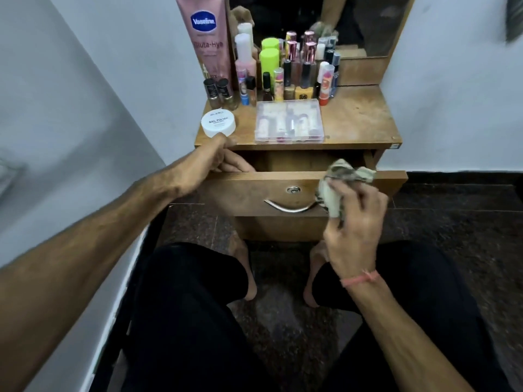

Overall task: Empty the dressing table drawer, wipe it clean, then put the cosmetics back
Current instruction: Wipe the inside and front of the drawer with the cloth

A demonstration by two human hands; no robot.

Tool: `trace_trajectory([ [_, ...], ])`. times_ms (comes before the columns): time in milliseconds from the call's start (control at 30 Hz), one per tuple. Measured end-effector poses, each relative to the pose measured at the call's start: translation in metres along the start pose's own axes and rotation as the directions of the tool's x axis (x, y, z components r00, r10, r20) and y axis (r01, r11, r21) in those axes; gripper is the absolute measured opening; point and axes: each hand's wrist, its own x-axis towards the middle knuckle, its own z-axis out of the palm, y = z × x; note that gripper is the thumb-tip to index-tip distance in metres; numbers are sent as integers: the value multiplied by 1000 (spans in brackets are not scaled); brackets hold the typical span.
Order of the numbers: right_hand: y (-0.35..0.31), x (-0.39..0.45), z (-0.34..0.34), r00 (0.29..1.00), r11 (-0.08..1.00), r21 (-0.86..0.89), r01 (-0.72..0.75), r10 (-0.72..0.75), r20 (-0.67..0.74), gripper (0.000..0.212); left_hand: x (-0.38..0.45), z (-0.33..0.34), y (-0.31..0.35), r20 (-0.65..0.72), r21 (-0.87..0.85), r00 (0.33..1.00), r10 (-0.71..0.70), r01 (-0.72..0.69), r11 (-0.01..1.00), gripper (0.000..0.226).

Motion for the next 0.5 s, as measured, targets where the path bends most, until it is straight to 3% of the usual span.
trace_trajectory([
  [67,-16,-1,15,975,979,21,205,-206,86,45,1,8,-3,2,-26,1000,-8,8,1000,79],
  [133,-33,0,32,886,904,71,421,-427,182,35,5,10,-7,14,-51,1000,5,-4,999,79],
  [200,-41,4,43,785,824,68,562,-558,268,43,6,4,-10,10,-79,1000,22,-21,997,81],
  [300,-33,8,36,727,773,21,634,-605,326,44,7,-6,-12,0,-110,998,67,-66,992,85],
  [400,-14,8,17,783,804,-62,592,-554,283,43,9,0,-17,-29,-142,993,118,-121,982,83],
  [500,-23,11,20,785,787,-98,609,-580,220,35,16,4,-22,-36,-185,993,110,-115,976,88],
])
